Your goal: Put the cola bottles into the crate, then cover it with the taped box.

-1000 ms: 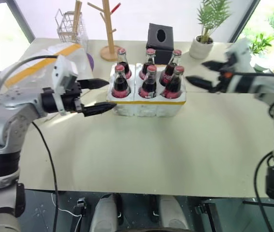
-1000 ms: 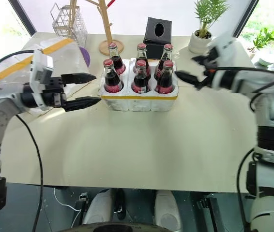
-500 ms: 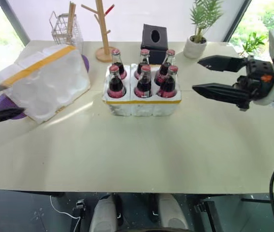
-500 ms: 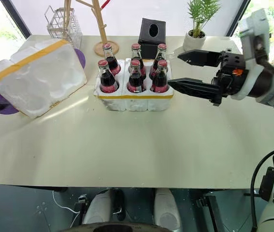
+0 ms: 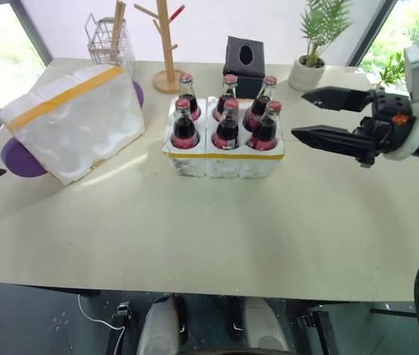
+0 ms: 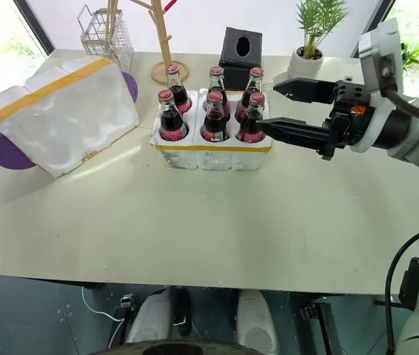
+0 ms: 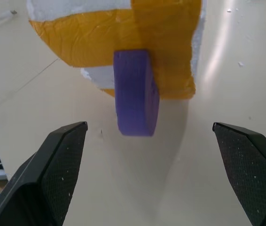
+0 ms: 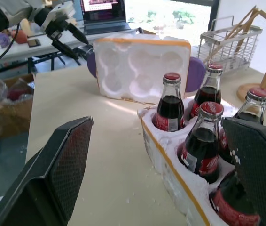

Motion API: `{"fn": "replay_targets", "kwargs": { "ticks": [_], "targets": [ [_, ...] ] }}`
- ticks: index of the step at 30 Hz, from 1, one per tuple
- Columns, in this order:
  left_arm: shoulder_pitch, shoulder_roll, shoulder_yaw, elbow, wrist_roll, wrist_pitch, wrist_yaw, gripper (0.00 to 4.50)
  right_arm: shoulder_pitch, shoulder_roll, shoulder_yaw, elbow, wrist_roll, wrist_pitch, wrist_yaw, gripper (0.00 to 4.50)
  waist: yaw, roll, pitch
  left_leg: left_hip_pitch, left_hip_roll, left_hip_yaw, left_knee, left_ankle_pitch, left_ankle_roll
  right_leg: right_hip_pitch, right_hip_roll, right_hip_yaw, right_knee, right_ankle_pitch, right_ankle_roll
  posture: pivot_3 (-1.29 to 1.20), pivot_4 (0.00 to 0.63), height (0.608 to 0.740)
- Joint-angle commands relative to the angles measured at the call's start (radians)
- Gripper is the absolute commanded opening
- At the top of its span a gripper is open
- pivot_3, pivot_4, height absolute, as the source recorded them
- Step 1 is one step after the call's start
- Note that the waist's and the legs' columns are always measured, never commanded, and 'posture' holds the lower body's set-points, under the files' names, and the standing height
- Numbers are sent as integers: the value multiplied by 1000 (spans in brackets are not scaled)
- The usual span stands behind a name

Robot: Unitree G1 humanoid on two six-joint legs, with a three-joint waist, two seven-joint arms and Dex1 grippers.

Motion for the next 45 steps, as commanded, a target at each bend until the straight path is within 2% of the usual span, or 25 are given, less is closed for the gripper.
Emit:
{"fn": "replay_targets", "kwargs": {
  "ticks": [1,8,13,14,16,21,22,27,33,35,39,45],
  "targets": [
    [-113,-30,-59,116,94,-40,58,4500,-3,-33,-54,-30,34,2,-12,4476,-4,-1,0,0,0,0,0,0,0,0,0,0,0,0,0,0,150,740],
    [-217,-118,-104,223,180,-50,166,4500,30,-62,-88,-39,56,11,-43,4476,-7,-3,1,0,1,0,0,0,1,-1,1,0,1,0,0,0,150,740],
    [-227,-161,-105,248,206,-44,253,4500,58,-69,-111,-63,83,19,-72,4476,-4,-4,1,0,1,-1,0,0,1,-1,0,0,1,0,0,0,150,740],
    [-225,-166,-102,251,209,-45,269,3956,61,-71,-117,-67,91,21,-78,4500,-4,-4,1,0,1,-1,0,0,1,-1,0,0,1,0,0,0,150,740],
    [-224,-178,-86,256,203,-40,299,3231,71,-78,-123,-78,102,24,-83,4500,-4,-4,1,0,1,-1,0,0,1,-1,0,0,1,0,0,0,150,740],
    [-214,-192,-74,261,200,-35,325,602,93,-103,-137,-83,143,40,-81,4500,-3,-5,1,0,1,-1,0,0,1,-1,0,0,1,0,0,0,150,740],
    [-211,-193,-74,260,202,-37,325,338,96,-108,-140,-81,155,48,-81,4500,-3,-5,1,0,1,-1,1,0,1,0,0,0,2,0,0,0,150,740],
    [-228,-182,-42,245,174,-76,321,309,123,-123,-144,-104,127,16,-97,4500,-3,-5,0,0,1,-1,1,0,1,0,0,0,2,0,0,0,150,740],
    [-286,-194,11,158,127,-269,373,309,191,-141,-196,-104,132,19,-89,4500,0,-8,1,0,1,-1,1,0,1,0,0,0,1,0,0,0,150,740],
    [-305,-230,28,75,91,-338,353,309,237,-157,-230,-105,143,31,-59,4500,8,-9,1,-1,1,-2,1,0,1,0,0,0,1,0,0,0,150,740],
    [-319,-314,34,-132,73,-396,452,309,304,-162,-272,-106,141,23,-49,4500,22,-11,0,0,1,-2,2,0,1,2,0,0,1,0,0,0,150,740],
    [-260,-419,-25,-472,162,-398,611,309,335,-149,-286,-91,133,13,-73,4500,18,-10,0,1,0,-3,3,0,1,4,0,0,1,1,2,0,150,740]
  ]
}}
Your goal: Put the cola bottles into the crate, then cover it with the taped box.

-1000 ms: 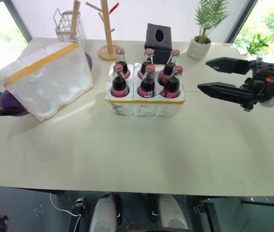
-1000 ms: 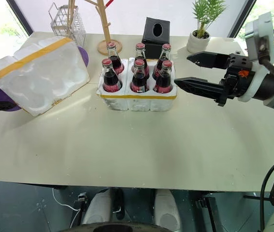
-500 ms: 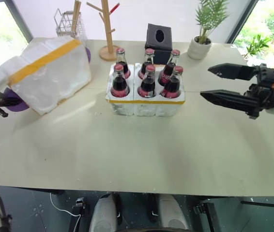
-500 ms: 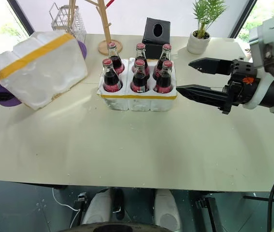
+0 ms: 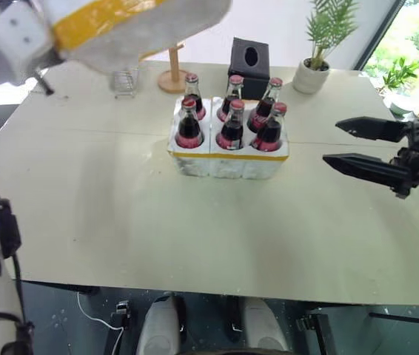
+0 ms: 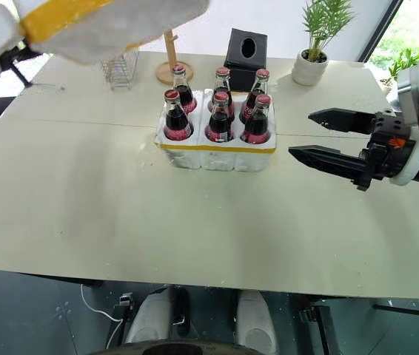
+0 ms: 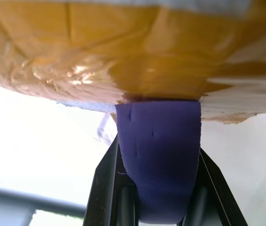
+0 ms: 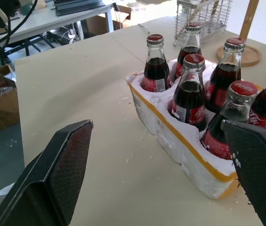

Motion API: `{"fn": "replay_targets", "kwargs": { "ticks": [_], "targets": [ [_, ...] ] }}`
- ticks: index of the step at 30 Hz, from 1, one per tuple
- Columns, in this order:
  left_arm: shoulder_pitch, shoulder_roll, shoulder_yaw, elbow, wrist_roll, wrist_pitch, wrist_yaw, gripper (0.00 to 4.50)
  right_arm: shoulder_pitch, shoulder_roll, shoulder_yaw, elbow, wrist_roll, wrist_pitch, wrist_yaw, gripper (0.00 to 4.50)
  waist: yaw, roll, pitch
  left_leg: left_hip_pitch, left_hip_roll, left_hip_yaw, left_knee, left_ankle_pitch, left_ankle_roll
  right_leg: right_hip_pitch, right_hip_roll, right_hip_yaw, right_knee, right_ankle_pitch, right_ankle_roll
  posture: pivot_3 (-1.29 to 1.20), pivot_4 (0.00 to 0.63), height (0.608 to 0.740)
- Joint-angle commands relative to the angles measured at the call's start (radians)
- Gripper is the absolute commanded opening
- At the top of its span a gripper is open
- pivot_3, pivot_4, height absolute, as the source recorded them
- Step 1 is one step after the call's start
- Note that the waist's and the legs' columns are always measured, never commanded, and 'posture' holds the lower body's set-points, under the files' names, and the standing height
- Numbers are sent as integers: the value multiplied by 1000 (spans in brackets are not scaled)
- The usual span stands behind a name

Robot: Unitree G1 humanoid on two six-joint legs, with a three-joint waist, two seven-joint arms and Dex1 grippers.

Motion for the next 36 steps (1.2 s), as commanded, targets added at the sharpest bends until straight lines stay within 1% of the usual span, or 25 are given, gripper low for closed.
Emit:
{"fn": "replay_targets", "kwargs": {
  "ticks": [1,2,5,6,8,11,14,17,20,24,26,28,30,31,34,36],
  "targets": [
    [46,-35,-32,-221,64,39,102,309,20,-3,-54,3,-3,-21,-8,4500,-1,1,-1,0,0,0,0,0,0,0,0,0,0,0,0,0,150,740],
    [77,-60,-47,-284,102,73,146,309,30,-2,-65,3,-1,-20,-9,4500,-2,2,-1,1,0,0,0,0,0,0,0,0,0,0,0,0,150,740],
    [191,-113,-97,-437,202,103,235,309,49,3,-97,10,16,-17,-24,4500,0,2,-1,2,0,0,0,0,0,1,1,0,1,0,0,0,150,740],
    [216,-120,-105,-465,224,115,249,309,51,4,-102,11,20,-17,-28,4500,0,2,-1,2,0,0,0,0,0,2,1,0,1,0,0,0,150,740],
    [269,-124,-142,-529,313,100,306,309,68,8,-113,7,14,-22,-30,4500,0,1,-1,2,0,0,0,0,0,2,1,0,1,0,0,0,150,740],
    [304,-124,-180,-589,415,91,367,309,82,16,-116,0,15,-29,-38,4500,3,1,-1,2,0,-1,0,0,0,2,1,0,0,0,0,0,150,740],
    [292,-104,-227,-593,520,29,432,309,83,29,-113,-8,28,-33,-56,4500,4,1,-1,2,0,-1,0,0,0,2,1,0,0,0,0,0,150,740],
    [259,-86,-236,-556,568,-6,485,309,84,40,-109,-18,34,-36,-69,4500,3,1,-1,2,0,-1,0,0,0,2,1,0,0,0,0,0,150,740],
    [250,-57,-244,-513,587,-65,521,309,84,45,-110,-22,43,-36,-80,4500,2,1,-1,2,0,-1,0,0,0,2,1,0,0,0,0,0,150,740],
    [277,-59,-260,-483,582,-120,543,309,81,48,-106,-17,45,-43,-93,4500,1,2,-1,3,0,-1,0,0,1,2,1,0,0,0,0,0,150,740],
    [288,-65,-265,-470,577,-133,543,1386,79,47,-100,-17,44,-47,-94,4500,2,2,-1,3,0,-1,0,0,0,2,1,0,0,0,0,0,150,740],
    [292,-66,-266,-457,579,-140,542,2312,78,46,-97,-17,44,-50,-93,4500,2,2,-1,2,0,-1,0,0,1,3,0,0,0,0,0,0,150,740],
    [301,-60,-269,-449,573,-154,532,3349,75,43,-90,-13,40,-54,-91,4500,2,2,-1,2,0,-1,0,0,0,3,0,0,0,0,0,0,150,740],
    [309,-55,-270,-449,567,-158,524,3768,74,42,-87,-10,37,-56,-90,4500,2,2,-1,2,0,-1,0,0,0,2,0,0,0,0,0,0,150,740],
    [344,-38,-257,-470,538,-186,516,3768,74,40,-81,-4,30,-60,-87,4500,2,2,-1,2,0,-1,0,0,0,2,0,0,0,0,0,0,150,740],
    [398,-11,-228,-506,496,-198,502,3768,78,40,-78,-3,27,-62,-86,4500,2,2,-1,2,0,-1,0,0,0,2,0,0,0,0,0,0,150,740]
  ]
}}
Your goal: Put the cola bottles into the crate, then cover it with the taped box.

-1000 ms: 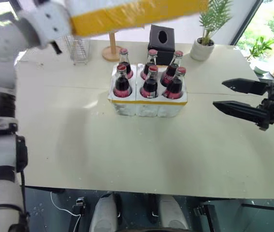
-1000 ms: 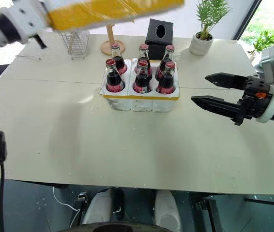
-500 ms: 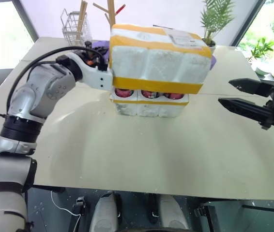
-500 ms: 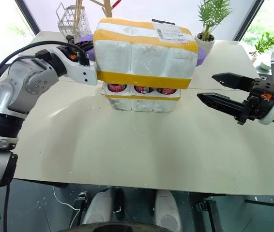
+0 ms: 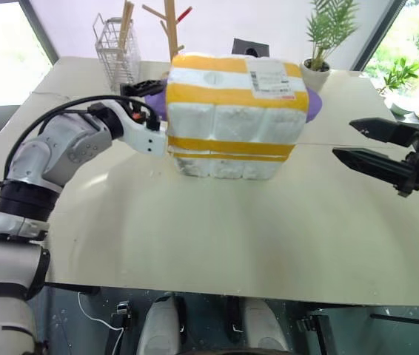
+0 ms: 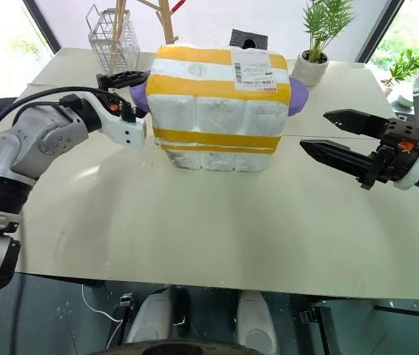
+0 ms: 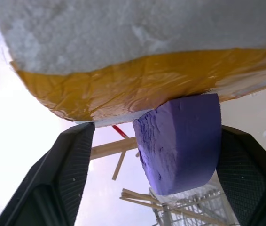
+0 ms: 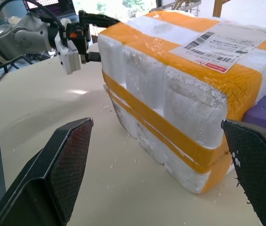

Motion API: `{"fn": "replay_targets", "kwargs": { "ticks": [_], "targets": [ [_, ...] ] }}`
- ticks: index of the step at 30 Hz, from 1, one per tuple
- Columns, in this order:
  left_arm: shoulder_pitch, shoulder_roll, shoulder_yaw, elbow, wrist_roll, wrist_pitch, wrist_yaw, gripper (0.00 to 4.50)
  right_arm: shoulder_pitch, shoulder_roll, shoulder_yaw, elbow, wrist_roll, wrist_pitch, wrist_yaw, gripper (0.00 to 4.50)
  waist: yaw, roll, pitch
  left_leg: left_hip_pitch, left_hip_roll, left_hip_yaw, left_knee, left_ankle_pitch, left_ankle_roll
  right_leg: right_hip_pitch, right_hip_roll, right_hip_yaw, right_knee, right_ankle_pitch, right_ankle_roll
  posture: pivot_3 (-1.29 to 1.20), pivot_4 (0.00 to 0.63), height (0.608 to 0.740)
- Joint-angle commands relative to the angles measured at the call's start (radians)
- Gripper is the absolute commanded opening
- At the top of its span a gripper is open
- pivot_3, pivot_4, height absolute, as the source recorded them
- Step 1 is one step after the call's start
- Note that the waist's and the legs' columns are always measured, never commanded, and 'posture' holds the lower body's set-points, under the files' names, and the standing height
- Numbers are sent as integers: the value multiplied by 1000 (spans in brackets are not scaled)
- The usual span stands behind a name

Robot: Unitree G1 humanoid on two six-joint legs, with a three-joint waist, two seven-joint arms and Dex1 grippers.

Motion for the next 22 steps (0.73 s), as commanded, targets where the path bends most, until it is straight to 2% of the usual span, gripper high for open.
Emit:
{"fn": "replay_targets", "kwargs": {
  "ticks": [1,3,7,8,11,13,15,18,22],
  "targets": [
    [83,57,74,-90,-99,-25,-27,3768,-8,-7,-11,-3,-1,-23,4,4500,-2,0,0,0,0,0,0,0,0,0,0,0,0,0,0,0,150,740],
    [151,76,109,-140,-174,-16,-63,3768,0,-8,-13,-2,-4,-25,8,4500,-5,0,0,0,1,0,0,0,0,0,0,0,0,0,0,0,150,740],
    [378,104,256,-322,-535,95,-212,3768,46,-18,-36,12,-30,-27,36,4500,-5,0,0,1,2,0,0,0,0,0,0,0,0,0,0,0,150,740],
    [429,96,302,-374,-674,206,-269,3768,59,-21,-38,21,-47,-34,45,4500,-5,0,0,1,2,0,0,0,0,0,-1,0,0,0,0,0,150,740],
    [496,98,470,-497,-1248,864,-399,3768,73,-29,-18,54,-99,-63,77,4500,-1,0,0,1,2,-1,0,1,-1,1,-1,0,1,0,0,0,150,740],
    [471,129,549,-499,-1452,1094,-445,3768,61,-33,1,74,-119,-77,95,4500,-2,0,0,3,2,-2,0,2,-3,3,-1,0,1,0,0,0,150,740],
    [428,188,588,-453,-1527,1214,-525,3768,31,-42,37,106,-143,-94,118,4500,-3,0,0,6,1,-2,0,2,-3,6,0,0,0,-1,1,0,150,740],
    [374,271,598,-380,-1576,1300,-661,3768,-28,-53,99,151,-172,-113,156,4500,-7,1,0,10,0,-1,-1,1,-3,8,0,0,0,-1,1,0,150,740],
    [301,322,549,-328,-1546,1312,-779,3768,-80,-60,184,197,-229,-145,211,4500,-8,1,0,12,0,-1,-4,1,-2,10,1,0,-1,-2,-1,0,150,740]
  ]
}}
